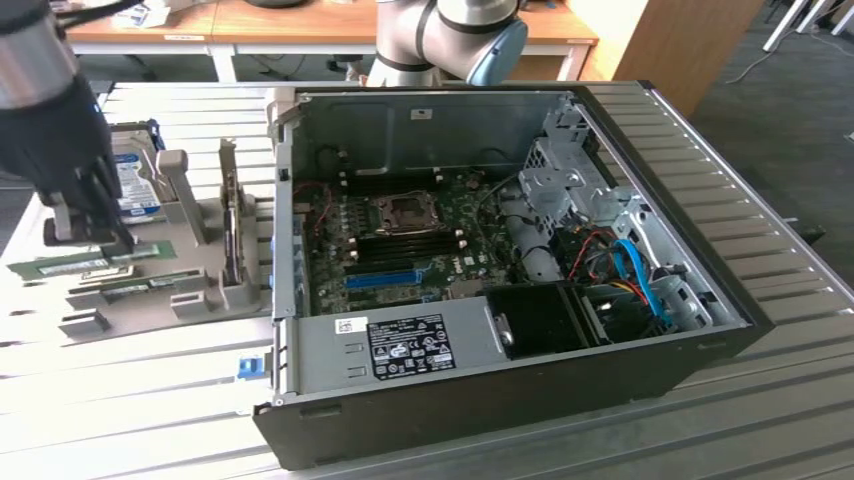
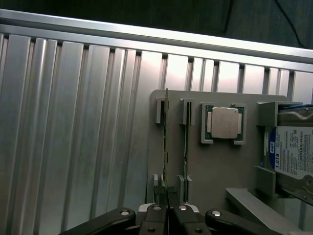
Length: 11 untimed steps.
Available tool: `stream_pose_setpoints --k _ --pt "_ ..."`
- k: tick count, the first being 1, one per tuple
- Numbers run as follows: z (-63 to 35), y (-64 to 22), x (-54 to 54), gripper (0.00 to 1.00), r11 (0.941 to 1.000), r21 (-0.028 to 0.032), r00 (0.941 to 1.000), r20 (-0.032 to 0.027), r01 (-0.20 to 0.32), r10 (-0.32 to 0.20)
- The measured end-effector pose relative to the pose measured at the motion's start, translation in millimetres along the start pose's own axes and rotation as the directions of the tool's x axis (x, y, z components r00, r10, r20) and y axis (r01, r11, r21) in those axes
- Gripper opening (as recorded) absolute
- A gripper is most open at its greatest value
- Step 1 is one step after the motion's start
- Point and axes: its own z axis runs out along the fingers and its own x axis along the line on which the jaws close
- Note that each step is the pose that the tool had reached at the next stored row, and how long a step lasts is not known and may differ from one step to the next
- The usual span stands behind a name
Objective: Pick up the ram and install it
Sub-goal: 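Pick up the ram and move it above insertion slot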
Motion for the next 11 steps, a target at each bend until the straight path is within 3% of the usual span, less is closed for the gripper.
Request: stream_pose_setpoints --k 11 --pt "-35.3 0.6 -0.8 0.12 1.0 0.0 1.0 0.0 0.0 0.0"
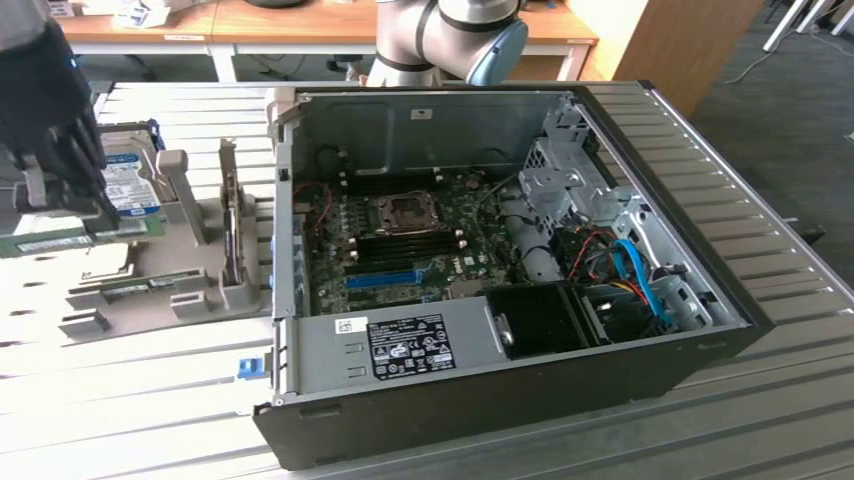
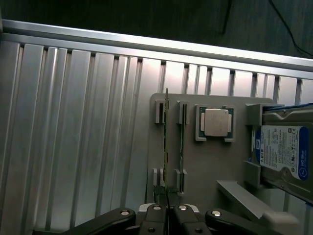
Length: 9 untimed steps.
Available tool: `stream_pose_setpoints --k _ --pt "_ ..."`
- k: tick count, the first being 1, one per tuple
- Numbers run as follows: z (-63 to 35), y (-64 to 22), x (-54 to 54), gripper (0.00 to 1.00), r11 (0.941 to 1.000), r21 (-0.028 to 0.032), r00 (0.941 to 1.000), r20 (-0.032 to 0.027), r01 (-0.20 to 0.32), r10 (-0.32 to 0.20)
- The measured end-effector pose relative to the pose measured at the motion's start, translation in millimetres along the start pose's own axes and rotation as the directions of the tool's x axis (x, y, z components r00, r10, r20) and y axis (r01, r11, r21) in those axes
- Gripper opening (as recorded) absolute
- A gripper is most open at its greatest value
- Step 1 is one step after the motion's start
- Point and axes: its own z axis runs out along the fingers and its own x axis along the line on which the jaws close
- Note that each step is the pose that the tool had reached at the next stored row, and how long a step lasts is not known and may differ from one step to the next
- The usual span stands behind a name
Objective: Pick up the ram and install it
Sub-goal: 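Pick up the ram and move it above insertion slot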
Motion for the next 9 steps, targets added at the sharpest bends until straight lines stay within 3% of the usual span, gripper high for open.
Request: stream_pose_setpoints --k 9 --pt "-27.2 0.5 -0.6 0.12 1.0 0.0001 1.0 0.0001 0.0 0.0"
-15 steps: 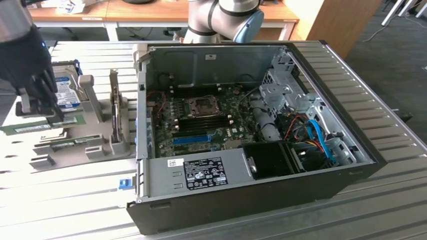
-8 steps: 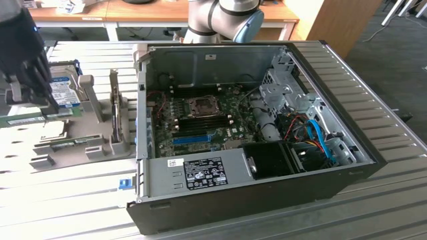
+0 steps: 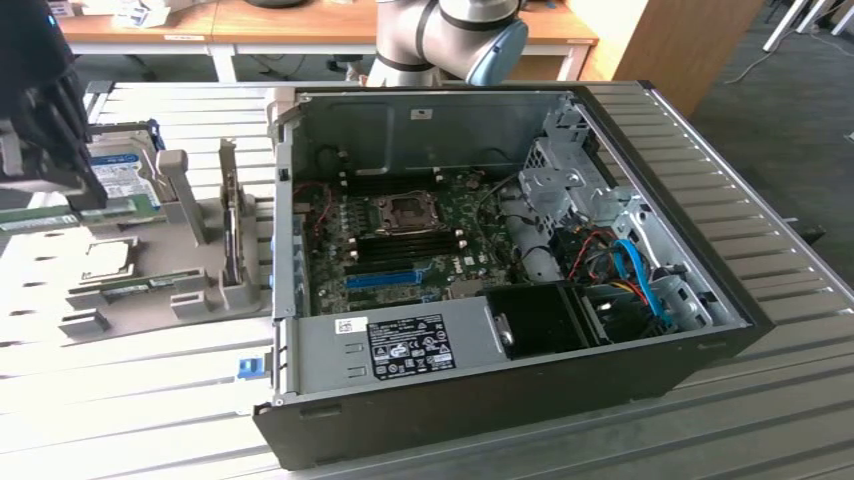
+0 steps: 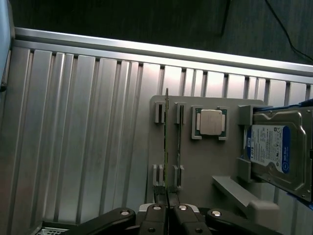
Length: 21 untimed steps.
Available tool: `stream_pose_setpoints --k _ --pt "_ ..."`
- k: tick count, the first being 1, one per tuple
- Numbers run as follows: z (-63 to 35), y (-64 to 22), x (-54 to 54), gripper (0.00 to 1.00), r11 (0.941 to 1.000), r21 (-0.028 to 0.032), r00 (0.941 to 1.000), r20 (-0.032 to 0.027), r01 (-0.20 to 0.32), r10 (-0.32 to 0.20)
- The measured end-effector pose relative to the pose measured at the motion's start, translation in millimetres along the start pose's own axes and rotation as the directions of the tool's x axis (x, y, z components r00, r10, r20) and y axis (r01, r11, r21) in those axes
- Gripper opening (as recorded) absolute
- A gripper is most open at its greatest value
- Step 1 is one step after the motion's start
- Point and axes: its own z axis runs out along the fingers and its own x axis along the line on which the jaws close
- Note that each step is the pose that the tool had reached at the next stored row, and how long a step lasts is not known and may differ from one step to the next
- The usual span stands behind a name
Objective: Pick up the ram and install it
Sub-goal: 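Pick up the ram and move it above insertion slot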
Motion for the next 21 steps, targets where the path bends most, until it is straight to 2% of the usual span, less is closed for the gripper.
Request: stream_pose_setpoints --k 6,15,21 --pt "-17.3 0.3 -0.4 0.12 1.0 0.0 1.0 0.0 0.0 0.0" --pt "-35.8 0.8 -0.8 0.12 1.0 -0.0001 1.0 -0.0001 0.0 0.0" --pt "-39.6 0.9 -0.9 0.12 1.0 0.0002 1.0 0.0007 0.0 0.0"
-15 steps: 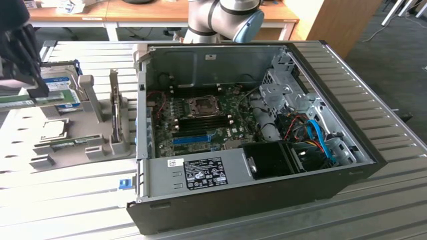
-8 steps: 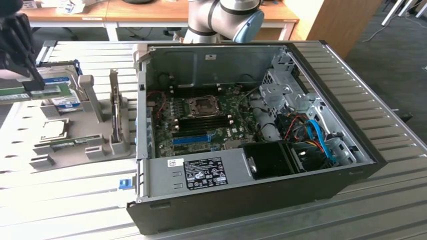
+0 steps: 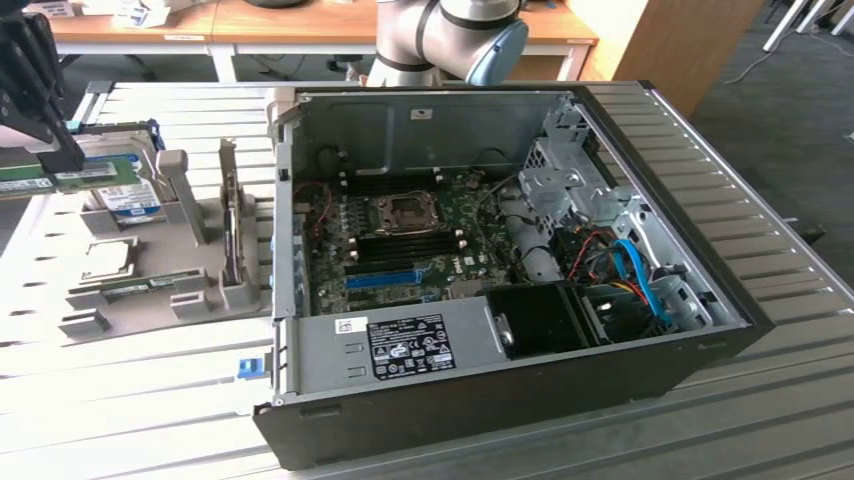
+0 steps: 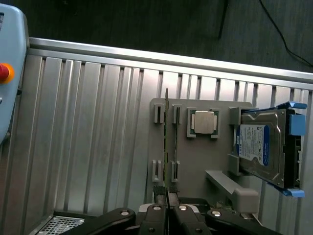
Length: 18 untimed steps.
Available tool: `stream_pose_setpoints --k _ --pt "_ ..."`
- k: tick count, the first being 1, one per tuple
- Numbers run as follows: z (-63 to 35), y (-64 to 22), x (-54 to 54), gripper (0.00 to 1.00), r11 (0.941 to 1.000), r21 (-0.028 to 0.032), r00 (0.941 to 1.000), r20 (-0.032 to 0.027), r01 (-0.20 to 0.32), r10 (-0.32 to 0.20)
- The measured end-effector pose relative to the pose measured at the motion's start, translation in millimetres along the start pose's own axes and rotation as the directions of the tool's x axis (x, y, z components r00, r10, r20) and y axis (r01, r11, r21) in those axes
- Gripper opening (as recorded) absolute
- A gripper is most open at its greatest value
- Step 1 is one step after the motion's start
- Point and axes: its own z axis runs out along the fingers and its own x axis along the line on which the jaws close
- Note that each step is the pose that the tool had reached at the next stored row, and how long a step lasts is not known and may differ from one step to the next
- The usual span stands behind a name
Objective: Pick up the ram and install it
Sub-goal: 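Pick up the ram and move it above insertion slot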
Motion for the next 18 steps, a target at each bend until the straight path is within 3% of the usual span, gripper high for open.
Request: stream_pose_setpoints --k 4,7,18 --pt "-0.3 -0.5 0.1 0.12 1.0 -0.0004 1.0 -0.0002 0.0 0.0" --pt "-0.2 -5.3 0.5 0.12 1.0 -0.0001 1.0 0.0 0.0 0.0" --pt "-1.3 -38.9 3.6 0.12 1.0 -0.0003 1.0 -0.0001 0.0 0.0"
